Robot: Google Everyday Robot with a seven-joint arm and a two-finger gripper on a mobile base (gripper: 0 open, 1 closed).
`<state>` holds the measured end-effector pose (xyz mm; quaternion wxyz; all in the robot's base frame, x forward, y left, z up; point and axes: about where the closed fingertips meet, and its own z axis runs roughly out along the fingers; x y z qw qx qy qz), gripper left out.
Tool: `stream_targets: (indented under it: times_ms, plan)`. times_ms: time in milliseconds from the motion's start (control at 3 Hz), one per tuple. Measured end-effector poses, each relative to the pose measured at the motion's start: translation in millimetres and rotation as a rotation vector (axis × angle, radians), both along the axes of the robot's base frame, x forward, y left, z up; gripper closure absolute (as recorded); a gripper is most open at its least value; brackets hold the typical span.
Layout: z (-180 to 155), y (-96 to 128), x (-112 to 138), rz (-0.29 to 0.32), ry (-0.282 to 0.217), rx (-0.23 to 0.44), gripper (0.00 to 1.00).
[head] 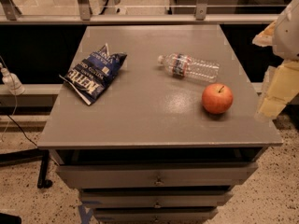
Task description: Pick water bottle
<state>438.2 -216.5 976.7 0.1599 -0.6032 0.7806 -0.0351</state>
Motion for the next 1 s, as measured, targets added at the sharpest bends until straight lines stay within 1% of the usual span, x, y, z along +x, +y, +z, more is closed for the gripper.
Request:
stream_targets:
  times_ms: [333,667,1000]
  plan:
    - [0,0,0,0.0,-0.001,0.0,0.0]
    - [-11,3,23,0.006,-0.025,0.013,0.0]
    - [-32,9,65,0.012,-0.065,0.021,0.0]
